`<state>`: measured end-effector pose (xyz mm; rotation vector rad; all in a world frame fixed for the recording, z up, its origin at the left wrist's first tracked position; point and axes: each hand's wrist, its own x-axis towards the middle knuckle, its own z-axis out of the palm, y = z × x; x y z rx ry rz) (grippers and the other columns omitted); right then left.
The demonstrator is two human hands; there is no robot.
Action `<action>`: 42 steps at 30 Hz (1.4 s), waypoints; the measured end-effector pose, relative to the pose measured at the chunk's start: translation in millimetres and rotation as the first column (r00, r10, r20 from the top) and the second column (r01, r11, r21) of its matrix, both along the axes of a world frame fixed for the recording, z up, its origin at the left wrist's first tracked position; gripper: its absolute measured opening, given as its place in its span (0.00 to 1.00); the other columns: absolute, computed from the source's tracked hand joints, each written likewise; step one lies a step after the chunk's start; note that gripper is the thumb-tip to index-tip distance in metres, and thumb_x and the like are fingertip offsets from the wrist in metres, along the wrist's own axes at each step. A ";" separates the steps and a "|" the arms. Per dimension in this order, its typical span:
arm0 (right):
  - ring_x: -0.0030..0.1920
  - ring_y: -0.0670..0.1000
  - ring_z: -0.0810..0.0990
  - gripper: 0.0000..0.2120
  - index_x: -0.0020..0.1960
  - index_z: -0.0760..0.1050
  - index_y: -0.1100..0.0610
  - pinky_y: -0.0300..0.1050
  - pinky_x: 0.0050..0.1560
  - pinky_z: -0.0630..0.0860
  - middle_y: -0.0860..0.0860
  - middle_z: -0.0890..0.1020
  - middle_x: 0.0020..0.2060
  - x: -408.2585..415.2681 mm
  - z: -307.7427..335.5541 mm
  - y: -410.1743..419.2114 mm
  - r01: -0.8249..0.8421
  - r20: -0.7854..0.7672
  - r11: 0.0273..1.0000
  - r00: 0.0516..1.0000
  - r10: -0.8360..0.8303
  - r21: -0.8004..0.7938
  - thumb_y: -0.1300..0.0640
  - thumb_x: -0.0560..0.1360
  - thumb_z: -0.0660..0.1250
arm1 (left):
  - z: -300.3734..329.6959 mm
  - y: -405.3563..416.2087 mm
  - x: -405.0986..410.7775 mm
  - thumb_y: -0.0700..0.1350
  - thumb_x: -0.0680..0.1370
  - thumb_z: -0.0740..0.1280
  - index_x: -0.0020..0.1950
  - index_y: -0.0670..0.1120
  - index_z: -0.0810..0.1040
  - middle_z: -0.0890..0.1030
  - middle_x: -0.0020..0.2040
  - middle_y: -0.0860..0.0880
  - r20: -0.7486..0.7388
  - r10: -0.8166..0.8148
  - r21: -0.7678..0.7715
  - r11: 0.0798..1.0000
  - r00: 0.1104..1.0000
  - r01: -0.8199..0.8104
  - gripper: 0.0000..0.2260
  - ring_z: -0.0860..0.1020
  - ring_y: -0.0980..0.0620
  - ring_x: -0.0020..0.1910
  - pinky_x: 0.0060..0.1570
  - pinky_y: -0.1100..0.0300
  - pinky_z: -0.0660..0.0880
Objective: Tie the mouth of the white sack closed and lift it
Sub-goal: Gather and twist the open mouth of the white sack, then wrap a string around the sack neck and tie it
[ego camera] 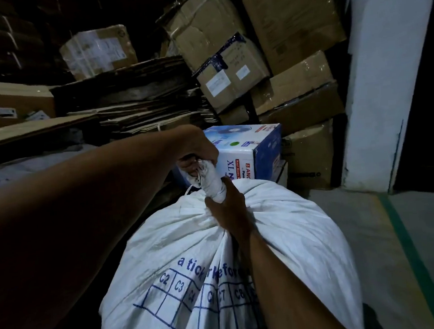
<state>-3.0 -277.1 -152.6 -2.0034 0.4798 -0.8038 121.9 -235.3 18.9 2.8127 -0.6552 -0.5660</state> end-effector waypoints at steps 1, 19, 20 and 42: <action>0.64 0.58 0.80 0.27 0.71 0.71 0.50 0.49 0.65 0.75 0.54 0.82 0.65 -0.8 0.7 1.1 -0.003 0.001 1.000 1.000 0.003 0.003 0.50 0.74 0.73 | 1.4 3.9 -1.2 0.49 0.75 0.74 0.39 0.41 0.81 0.83 0.28 0.46 0.022 -0.019 -0.043 0.999 1.000 0.020 0.12 0.78 0.53 0.21 0.28 0.68 0.75; 0.63 0.60 0.80 0.35 0.71 0.63 0.53 0.55 0.63 0.74 0.58 0.80 0.65 -26.2 88.9 24.9 0.137 0.039 0.989 0.989 -0.139 0.059 0.31 0.75 0.65 | 41.1 53.9 -69.8 0.72 0.76 0.67 0.53 0.46 0.84 0.86 0.46 0.47 0.456 -0.146 -0.137 0.963 0.878 0.231 0.29 0.86 0.48 0.42 0.36 0.55 0.83; 0.64 0.60 0.79 0.31 0.71 0.64 0.53 0.54 0.63 0.73 0.58 0.80 0.66 -26.9 93.0 27.1 0.150 0.034 0.984 0.987 -0.154 0.097 0.32 0.78 0.58 | 43.4 60.2 -69.5 0.69 0.79 0.66 0.56 0.46 0.85 0.87 0.49 0.45 0.472 -0.171 -0.136 0.955 0.865 0.263 0.27 0.86 0.47 0.44 0.38 0.55 0.83; 0.61 0.57 0.76 0.23 0.64 0.73 0.54 0.48 0.57 0.76 0.53 0.77 0.60 -31.8 109.3 108.5 0.135 0.028 0.673 0.986 -0.167 -0.727 0.58 0.70 0.72 | 48.9 160.2 -36.9 0.38 0.79 0.66 0.68 0.44 0.82 0.84 0.66 0.46 0.539 -0.217 -0.313 0.846 0.814 0.432 0.17 0.81 0.45 0.65 0.60 0.60 0.73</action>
